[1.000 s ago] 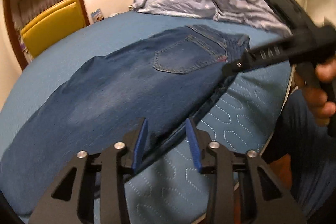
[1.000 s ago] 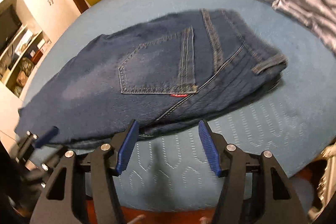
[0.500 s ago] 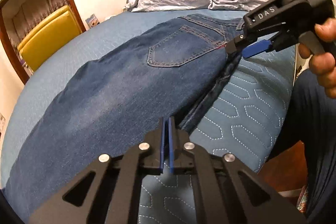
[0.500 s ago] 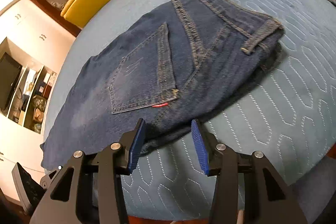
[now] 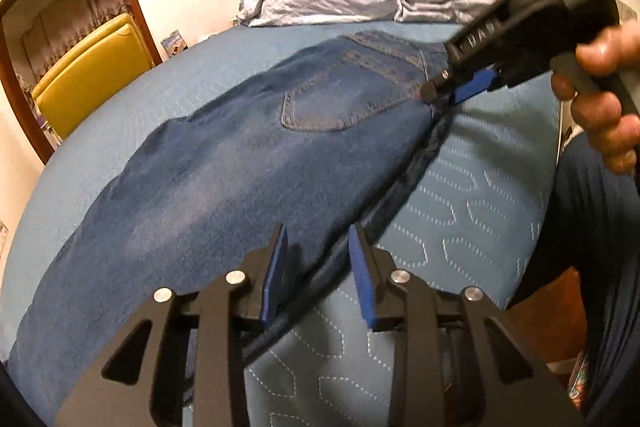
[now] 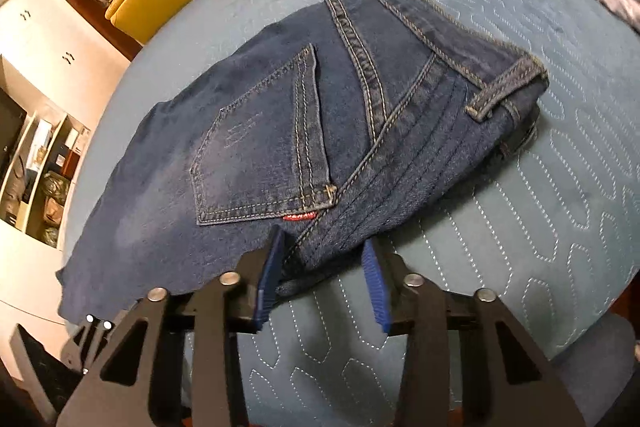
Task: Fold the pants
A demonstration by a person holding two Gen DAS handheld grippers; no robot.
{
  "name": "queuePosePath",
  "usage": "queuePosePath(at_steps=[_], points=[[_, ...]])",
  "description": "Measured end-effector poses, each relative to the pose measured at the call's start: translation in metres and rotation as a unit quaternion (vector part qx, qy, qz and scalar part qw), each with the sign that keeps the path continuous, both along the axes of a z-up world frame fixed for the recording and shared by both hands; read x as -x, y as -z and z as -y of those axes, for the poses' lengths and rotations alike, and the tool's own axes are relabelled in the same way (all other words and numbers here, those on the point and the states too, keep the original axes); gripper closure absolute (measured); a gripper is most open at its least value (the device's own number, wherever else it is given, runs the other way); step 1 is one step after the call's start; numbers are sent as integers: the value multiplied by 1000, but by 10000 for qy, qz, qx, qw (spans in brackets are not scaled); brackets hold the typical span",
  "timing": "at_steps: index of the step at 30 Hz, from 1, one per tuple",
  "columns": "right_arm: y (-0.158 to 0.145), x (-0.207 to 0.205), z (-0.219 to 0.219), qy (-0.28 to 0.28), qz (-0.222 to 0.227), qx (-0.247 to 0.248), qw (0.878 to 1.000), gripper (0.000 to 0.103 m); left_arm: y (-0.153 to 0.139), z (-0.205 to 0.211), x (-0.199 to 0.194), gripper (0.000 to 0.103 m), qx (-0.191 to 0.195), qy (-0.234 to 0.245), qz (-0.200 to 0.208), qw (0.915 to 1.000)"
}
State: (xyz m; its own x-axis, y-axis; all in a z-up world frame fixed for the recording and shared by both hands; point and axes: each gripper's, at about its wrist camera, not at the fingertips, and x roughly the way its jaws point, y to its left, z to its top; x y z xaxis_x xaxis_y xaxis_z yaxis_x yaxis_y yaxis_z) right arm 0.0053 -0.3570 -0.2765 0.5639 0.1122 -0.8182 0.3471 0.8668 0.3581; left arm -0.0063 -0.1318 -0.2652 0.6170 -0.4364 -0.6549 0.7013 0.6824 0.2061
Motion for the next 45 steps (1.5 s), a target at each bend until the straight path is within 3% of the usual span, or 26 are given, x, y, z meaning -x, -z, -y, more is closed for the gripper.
queuePosePath(at_steps=[2, 9, 12, 13, 16, 24, 32, 38, 40, 43, 45], points=[[-4, 1, 2, -17, 24, 61, 10000, 79, 0, 3, 0, 71, -68, 46, 34, 10000], [-4, 4, 9, -39, 65, 55, 10000, 90, 7, 11, 2, 72, -392, 215, 138, 9989], [-5, 4, 10, -25, 92, 27, 10000, 91, 7, 13, 1, 84, -407, 213, 121, 9989], [-5, 4, 9, -27, 100, 39, 9999, 92, 5, 14, -1, 92, -360, 186, 64, 9992], [-8, 7, 13, 6, 137, -82, 9999, 92, -5, 11, -5, 100, -73, 67, -86, 9999], [-15, 25, 22, 21, 129, -614, 9980, 84, -15, 6, -9, 101, 53, 81, -118, 9999], [-3, 16, 18, 66, 166, -1696, 9854, 84, -21, 5, -7, 101, 107, 74, -82, 9999], [-1, 7, 21, 161, 250, -1873, 9818, 83, -16, 5, -3, 101, 46, 78, -83, 9999], [-1, 8, 23, 190, 290, -1991, 9794, 76, -14, 6, -1, 101, 20, 72, -83, 9999], [-4, 12, 24, 229, 390, -1998, 9788, 41, -9, 9, 2, 101, -79, 91, -36, 9999], [-6, 15, 26, 269, 471, -1953, 9792, 41, -8, 9, 3, 101, -82, 90, -43, 9999]])
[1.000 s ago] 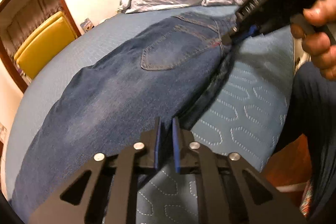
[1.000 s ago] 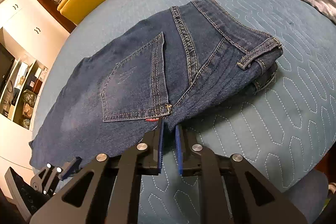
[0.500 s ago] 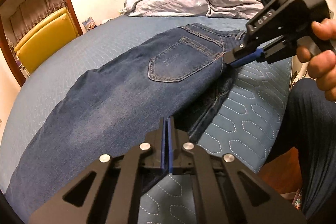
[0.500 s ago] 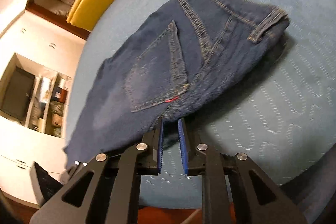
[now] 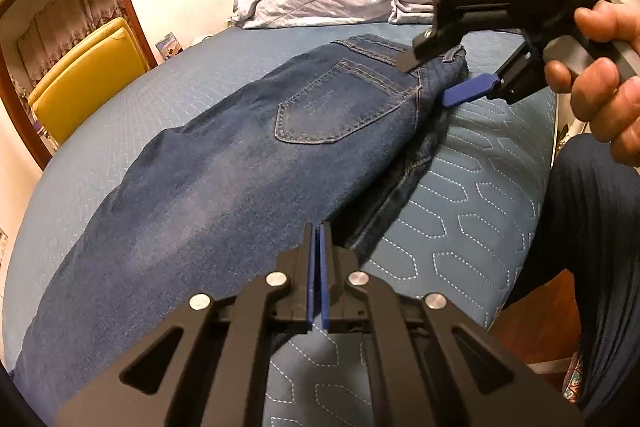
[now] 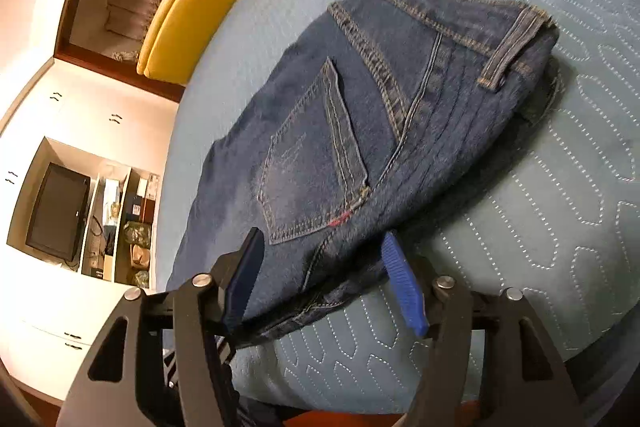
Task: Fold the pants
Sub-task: 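Pull the held jeans taut between both tools to straighten the fold, then open both tools and lift them away from the jeans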
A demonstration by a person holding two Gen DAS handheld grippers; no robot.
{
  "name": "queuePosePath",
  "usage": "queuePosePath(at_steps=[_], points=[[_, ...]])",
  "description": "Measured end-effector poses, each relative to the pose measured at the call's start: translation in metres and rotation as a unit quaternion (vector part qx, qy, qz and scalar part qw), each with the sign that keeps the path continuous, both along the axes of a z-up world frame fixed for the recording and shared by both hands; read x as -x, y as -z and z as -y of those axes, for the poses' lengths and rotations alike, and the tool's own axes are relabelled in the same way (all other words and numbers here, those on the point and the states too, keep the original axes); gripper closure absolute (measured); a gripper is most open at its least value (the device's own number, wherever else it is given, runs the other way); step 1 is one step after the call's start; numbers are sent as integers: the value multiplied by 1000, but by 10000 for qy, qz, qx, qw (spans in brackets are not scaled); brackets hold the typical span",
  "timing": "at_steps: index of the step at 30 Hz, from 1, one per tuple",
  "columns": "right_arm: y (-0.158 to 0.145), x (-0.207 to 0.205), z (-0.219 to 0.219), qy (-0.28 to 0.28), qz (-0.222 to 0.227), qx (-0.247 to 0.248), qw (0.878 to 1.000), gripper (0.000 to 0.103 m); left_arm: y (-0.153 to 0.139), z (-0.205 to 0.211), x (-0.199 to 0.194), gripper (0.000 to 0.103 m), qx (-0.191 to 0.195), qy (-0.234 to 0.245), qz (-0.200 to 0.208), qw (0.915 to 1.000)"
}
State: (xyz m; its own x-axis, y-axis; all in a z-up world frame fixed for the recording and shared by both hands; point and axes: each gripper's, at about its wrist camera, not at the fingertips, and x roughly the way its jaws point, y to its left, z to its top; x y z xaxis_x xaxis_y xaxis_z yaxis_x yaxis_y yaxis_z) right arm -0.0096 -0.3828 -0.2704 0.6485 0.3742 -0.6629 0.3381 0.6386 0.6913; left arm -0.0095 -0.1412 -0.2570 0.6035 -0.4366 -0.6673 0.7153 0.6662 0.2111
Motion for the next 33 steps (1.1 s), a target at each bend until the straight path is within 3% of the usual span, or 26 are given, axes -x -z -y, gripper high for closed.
queuePosePath(at_steps=[3, 4, 5, 7, 8, 11, 14, 16, 20, 21, 23, 26, 28, 29, 31, 33], points=[[4, -6, -3, -75, -134, 154, 9998, 44, 2, 1, 1, 101, -71, 1, 35, 10000], [6, -7, -3, -89, -132, 145, 9998, 54, 3, 2, 2, 101, -97, 7, 44, 9999], [8, -9, -4, -88, -212, 218, 9995, 74, 3, 3, 4, 101, -133, 17, 75, 9999], [9, -11, -9, -102, -380, 498, 9980, 94, 0, 4, 8, 102, -162, 19, 221, 9996], [7, -10, -10, -71, -406, 616, 9972, 98, -2, 4, 9, 102, -140, 13, 225, 9996], [-9, -4, -18, -192, -303, 1052, 9938, 99, 12, 5, 8, 102, -240, 15, 72, 9997], [-1, -8, -20, -230, -488, 1157, 9918, 99, 15, 4, 9, 101, -204, 10, 44, 9998], [5, -9, -19, -228, -550, 1186, 9912, 99, 15, 1, 6, 93, -108, -20, -14, 9999], [12, -16, -25, -452, -570, 1755, 9818, 99, -2, -36, 0, 87, 658, -363, -550, 9957], [11, -15, -28, -455, -558, 1896, 9792, 99, -8, -60, -8, 87, 1053, -745, -759, 9887], [8, -14, -34, -499, -546, 2251, 9715, 98, -6, -97, -22, 87, 1443, -1328, -1051, 9749], [8, -13, -34, -492, -573, 2314, 9699, 92, 7, -166, -42, 87, 1580, -2331, -1299, 9507], [6, -13, -34, -394, -701, 2477, 9655, 78, 8, -212, -44, 83, 1585, -2861, -1226, 9370], [4, -13, -35, -353, -775, 2589, 9622, 74, 7, -239, -45, 75, 1550, -3149, -1129, 9296], [-2, -9, -34, -339, -938, 2880, 9524, 69, 4, -293, -50, 73, 1404, -3813, -902, 9093], [-11, 0, -31, -323, -987, 3243, 9402, 67, -4, -355, -63, 74, 1585, -4336, -791, 8835]])
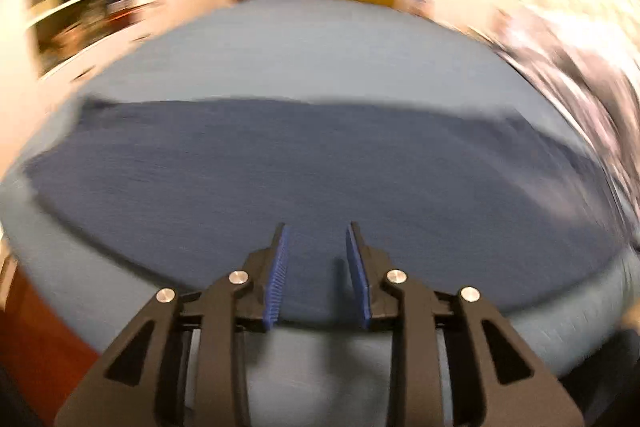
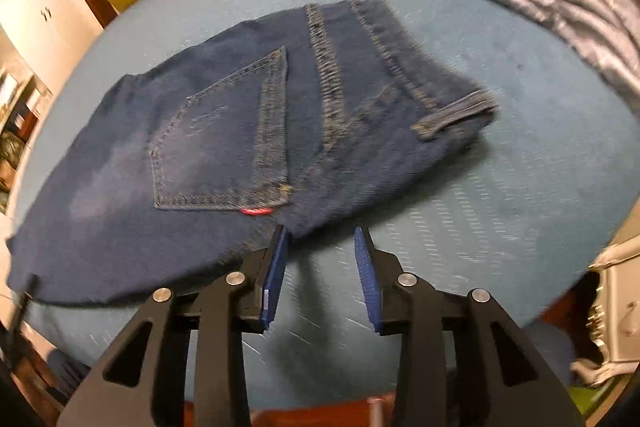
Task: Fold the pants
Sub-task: 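Open both tools and lift them away from the jeans, then move both open tools to the leg hem end of the jeans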
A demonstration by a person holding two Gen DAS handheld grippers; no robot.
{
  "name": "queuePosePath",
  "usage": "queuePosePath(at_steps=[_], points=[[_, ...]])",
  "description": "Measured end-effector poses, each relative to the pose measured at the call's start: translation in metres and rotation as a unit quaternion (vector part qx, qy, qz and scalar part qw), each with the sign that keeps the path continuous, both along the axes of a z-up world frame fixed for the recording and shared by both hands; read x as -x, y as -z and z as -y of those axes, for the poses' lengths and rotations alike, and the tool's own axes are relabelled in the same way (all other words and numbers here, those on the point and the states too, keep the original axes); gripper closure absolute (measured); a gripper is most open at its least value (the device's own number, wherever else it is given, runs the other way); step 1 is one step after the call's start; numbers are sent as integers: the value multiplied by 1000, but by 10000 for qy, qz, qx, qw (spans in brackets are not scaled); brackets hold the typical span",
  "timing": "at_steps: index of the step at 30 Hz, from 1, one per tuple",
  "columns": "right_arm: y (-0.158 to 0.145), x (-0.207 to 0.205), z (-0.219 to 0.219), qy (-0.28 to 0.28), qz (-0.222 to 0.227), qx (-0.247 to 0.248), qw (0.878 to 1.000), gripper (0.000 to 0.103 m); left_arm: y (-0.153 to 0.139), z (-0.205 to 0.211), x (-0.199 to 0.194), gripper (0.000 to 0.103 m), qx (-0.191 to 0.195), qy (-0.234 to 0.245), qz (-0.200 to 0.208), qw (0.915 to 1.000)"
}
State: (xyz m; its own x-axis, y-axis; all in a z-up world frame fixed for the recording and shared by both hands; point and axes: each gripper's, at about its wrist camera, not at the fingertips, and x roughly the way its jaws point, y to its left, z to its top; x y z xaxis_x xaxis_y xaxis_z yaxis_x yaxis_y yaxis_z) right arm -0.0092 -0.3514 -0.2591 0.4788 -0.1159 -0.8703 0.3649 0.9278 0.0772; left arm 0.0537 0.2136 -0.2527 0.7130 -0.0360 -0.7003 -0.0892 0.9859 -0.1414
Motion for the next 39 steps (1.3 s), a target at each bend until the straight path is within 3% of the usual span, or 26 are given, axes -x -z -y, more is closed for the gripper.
queuePosePath(at_steps=[1, 2, 4, 6, 7, 9, 10, 11, 12, 13, 14, 15, 16, 18, 20, 21, 25, 26, 28, 30, 33, 35, 39], points=[[-5, 3, 0, 15, 30, 315, 9995, 59, -2, -20, -9, 79, -11, -105, -16, 9999], [-11, 3, 1, 14, 99, 565, 9984, 44, -3, -37, -20, 87, -104, -185, -32, 9998], [-22, -2, 1, -87, 334, 854, 9958, 29, -6, -78, -49, 87, -115, -415, -57, 9991], [-35, -16, -2, -180, 595, 1150, 9914, 26, -6, -122, -80, 87, 152, -713, -133, 9973], [-41, -21, -3, -239, 732, 1261, 9890, 19, -5, -139, -92, 87, 220, -800, -222, 9963], [-47, -38, 0, -358, 847, 1097, 9897, 17, 7, -174, -119, 85, 431, -928, -605, 9929], [-48, -46, 3, -329, 834, 943, 9915, 17, 13, -196, -131, 85, 248, -1267, -817, 9883], [-50, -55, 10, -133, 859, 856, 9925, 17, 13, -211, -135, 95, 250, -1454, -813, 9857], [-51, -61, 15, 64, 875, 975, 9914, 17, 8, -225, -136, 96, 407, -1617, -697, 9835], [-52, -65, 18, 168, 868, 1063, 9904, 17, -2, -232, -136, 87, 190, -1909, -621, 9795], [-53, -71, 25, 264, 785, 1187, 9895, 17, -10, -232, -135, 72, -165, -2114, -598, 9754], [-54, -72, 29, 281, 757, 1251, 9889, 17, -17, -229, -133, 70, -398, -2247, -532, 9722], [-54, -74, 34, 281, 759, 1323, 9879, 17, -25, -219, -131, 68, -324, -2232, -394, 9734], [-49, -85, 44, 229, 629, 1563, 9854, 17, -37, -191, -126, 56, -129, -1861, -232, 9822], [-45, -100, 44, -131, 548, 1676, 9842, 16, -50, -138, -121, 34, -466, -1390, 2, 9892], [-43, -110, 40, -399, 502, 1697, 9834, 17, -53, -109, -119, 30, -362, -1083, 10, 9935], [-26, -159, 30, -968, 513, 1469, 9831, 17, -55, -43, -113, 14, -323, -734, 102, 9967], [-18, -174, 30, -969, 423, 1616, 9812, 17, -56, -30, -110, 6, -362, -606, 264, 9972], [-4, -191, 43, -827, 264, 1607, 9832, 18, -55, -1, -108, 4, -453, -429, 507, 9968], [13, -200, 64, -579, 18, 1463, 9875, 17, -46, 26, -118, 4, -505, 79, 203, 9985], [30, -196, 79, -547, 49, 1256, 9906, 13, -31, 48, -127, 21, -664, 297, 45, 9973], [33, -193, 77, -523, 102, 1396, 9888, 12, -17, 63, -146, 47, -565, 531, -275, 9966], [36, -190, 72, -545, 154, 1554, 9862, 12, 11, 36, -181, 61, -415, 235, -607, 9970]])
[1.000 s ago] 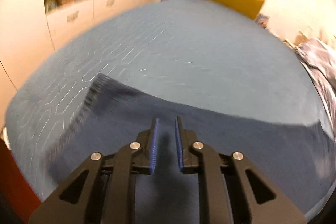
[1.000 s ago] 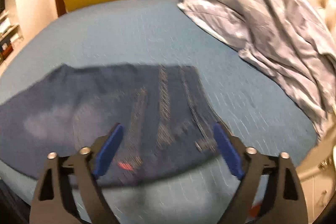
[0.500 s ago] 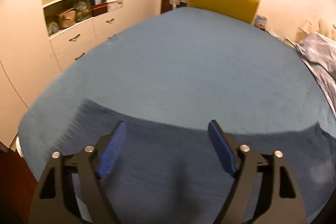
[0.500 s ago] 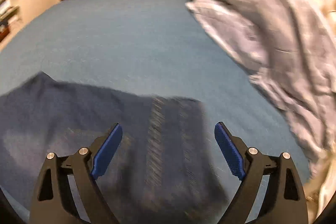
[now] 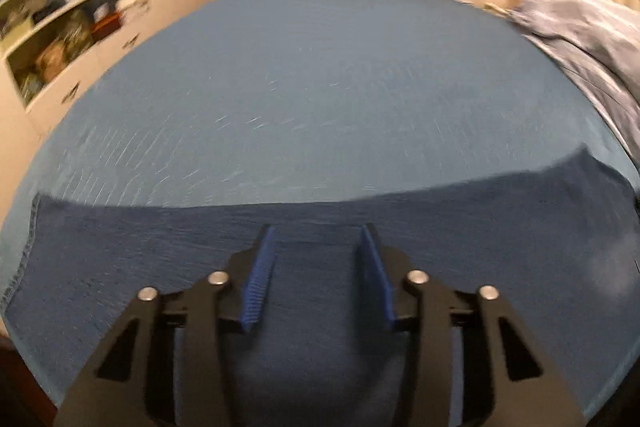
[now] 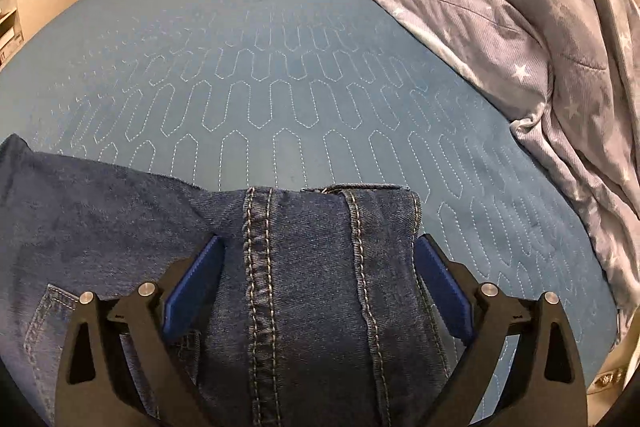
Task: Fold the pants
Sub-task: 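Move both open tools to the leg hem end of the jeans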
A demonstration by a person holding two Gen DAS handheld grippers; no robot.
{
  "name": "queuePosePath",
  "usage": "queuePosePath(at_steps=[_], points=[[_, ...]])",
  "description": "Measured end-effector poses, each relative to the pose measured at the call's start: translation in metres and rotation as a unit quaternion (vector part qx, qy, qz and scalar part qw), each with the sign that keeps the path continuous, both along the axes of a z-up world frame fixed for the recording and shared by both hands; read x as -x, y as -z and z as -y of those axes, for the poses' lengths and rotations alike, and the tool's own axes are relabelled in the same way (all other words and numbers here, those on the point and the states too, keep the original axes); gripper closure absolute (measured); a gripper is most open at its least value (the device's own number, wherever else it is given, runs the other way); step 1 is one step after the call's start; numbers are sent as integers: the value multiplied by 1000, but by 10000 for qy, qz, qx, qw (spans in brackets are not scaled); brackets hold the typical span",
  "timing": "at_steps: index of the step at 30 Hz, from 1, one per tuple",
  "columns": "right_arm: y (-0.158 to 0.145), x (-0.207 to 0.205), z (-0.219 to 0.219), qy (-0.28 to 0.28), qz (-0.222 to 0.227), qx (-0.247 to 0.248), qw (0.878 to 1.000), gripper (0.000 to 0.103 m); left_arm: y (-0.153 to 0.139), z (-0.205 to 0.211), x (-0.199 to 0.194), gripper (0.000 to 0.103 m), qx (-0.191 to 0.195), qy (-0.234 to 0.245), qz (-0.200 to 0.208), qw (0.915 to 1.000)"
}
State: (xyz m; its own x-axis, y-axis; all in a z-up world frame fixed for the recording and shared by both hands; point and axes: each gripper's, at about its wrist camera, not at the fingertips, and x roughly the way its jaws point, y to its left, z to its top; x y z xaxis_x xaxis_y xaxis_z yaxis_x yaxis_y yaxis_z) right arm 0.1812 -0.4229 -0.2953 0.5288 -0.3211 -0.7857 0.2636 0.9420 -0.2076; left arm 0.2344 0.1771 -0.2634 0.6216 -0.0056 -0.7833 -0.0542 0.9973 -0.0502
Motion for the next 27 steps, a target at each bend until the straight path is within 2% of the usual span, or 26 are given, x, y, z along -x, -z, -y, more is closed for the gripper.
queuePosePath(at_steps=[3, 5, 7, 8, 11, 13, 16, 18, 19, 21, 23, 24, 26, 27], points=[[0, 3, -1, -9, 28, -125, 9999, 12, 4, -46, -13, 61, 162, -330, -76, 9993], [0, 3, -1, -8, 64, -136, 9999, 12, 3, -79, -15, 61, -20, -522, -122, 9986], [-3, 5, -1, 7, 149, -139, 9998, 12, 5, -109, -11, 51, -174, -821, -139, 9964], [-8, 7, -4, 37, 209, -84, 9997, 12, 5, -129, -9, 50, -169, -947, -147, 9953], [-41, 23, -31, 158, 669, 307, 9972, 13, 3, -186, -1, 47, -31, -1227, -126, 9924], [-61, 28, -61, -99, 824, 300, 9961, 13, 0, -222, 11, 47, 44, -1311, -75, 9913], [-89, 29, -142, -998, 971, -87, 9902, 13, -4, -259, 17, 53, 334, -1029, -13, 9941], [-97, 28, -215, -1680, 925, -323, 9809, 13, -10, -283, 26, 50, -120, -1306, 66, 9913], [-96, 26, -247, -1946, 862, -481, 9759, 13, -18, -298, 35, 48, -99, -1548, 185, 9877], [-87, 20, -327, -2534, 612, -957, 9607, 13, -29, -316, 55, 47, 462, -1726, 445, 9829], [-72, 15, -393, -2995, 390, -1189, 9459, 14, -40, -337, 84, 47, 538, -2120, 553, 9742], [-63, 12, -424, -3164, 307, -1177, 9408, 16, -45, -342, 101, 47, 623, -2274, 643, 9697], [-44, 3, -468, -3319, 72, -1229, 9352, 25, -47, -353, 145, 47, 1093, -2445, 854, 9597], [-34, -3, -486, -3353, -47, -1257, 9337, 25, -45, -354, 167, 47, 1362, -2430, 895, 9562]])
